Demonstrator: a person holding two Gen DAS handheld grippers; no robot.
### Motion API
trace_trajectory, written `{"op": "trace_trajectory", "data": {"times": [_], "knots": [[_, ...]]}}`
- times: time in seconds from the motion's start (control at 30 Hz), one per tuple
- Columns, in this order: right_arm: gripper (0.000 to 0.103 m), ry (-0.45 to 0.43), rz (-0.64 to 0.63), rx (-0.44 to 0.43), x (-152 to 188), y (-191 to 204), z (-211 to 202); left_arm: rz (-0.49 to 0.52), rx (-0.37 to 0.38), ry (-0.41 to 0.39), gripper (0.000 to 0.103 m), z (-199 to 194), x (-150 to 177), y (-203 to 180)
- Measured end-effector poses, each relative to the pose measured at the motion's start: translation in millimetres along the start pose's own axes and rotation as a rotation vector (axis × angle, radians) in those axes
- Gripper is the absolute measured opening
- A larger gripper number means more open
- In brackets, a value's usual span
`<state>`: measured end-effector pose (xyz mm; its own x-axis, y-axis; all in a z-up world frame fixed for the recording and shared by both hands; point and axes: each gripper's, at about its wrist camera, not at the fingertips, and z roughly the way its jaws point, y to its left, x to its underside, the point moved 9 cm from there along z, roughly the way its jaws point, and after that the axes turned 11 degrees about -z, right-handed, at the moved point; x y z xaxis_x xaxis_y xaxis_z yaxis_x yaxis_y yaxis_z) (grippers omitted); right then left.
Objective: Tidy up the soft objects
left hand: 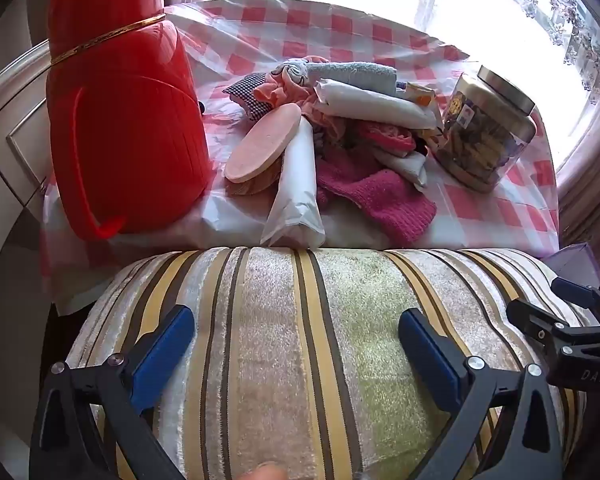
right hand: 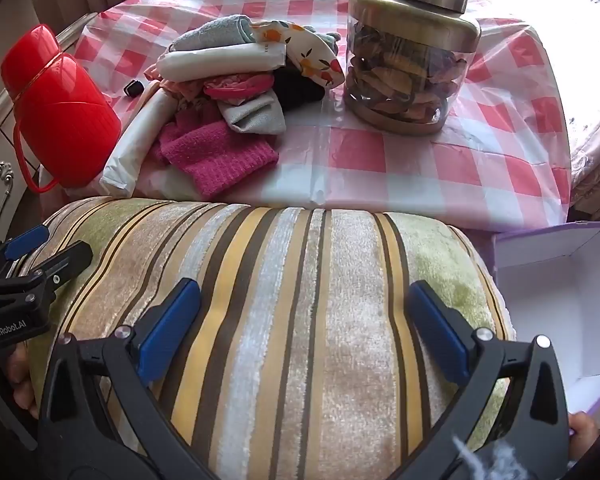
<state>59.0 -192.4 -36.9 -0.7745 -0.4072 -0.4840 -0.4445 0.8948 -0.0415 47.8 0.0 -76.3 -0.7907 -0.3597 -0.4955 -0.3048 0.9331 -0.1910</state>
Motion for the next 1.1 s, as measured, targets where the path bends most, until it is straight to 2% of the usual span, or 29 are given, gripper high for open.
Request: {"op": "trace_trajectory", "data": {"times": [0.03, 0.07, 0.27, 0.43, 1.1], "knots": [[0.103, 0.007, -0.004, 0.006, 0.5, -0.3, 0.2, -0.022, 0.042, -0.010, 0.103, -0.2, -0.9, -2.9], [0.103, 0.008, -0.003, 0.003, 0.4, 0.0, 0.2, -0.024, 0.050, -0.023, 0.103, -0.7, -2.0, -3.4], [0.103, 0.008, -0.003, 0.002, -1.2, 3.5, 0.3, -0.025, 0.049, -0.019, 0.103, -0.1, -1.4, 2.9], [0.103, 0.008, 0.002, -0.004, 0.0, 0.5, 0.5, -0.007, 0.018, -0.011, 0.103, 2.0, -2.0, -1.1], [0.103, 0.008, 0.002, -0.006, 0.0, 1.1, 1.2, -0.011, 0.006, -0.007, 0.103, 4.5, 0.6, 1.2]]}}
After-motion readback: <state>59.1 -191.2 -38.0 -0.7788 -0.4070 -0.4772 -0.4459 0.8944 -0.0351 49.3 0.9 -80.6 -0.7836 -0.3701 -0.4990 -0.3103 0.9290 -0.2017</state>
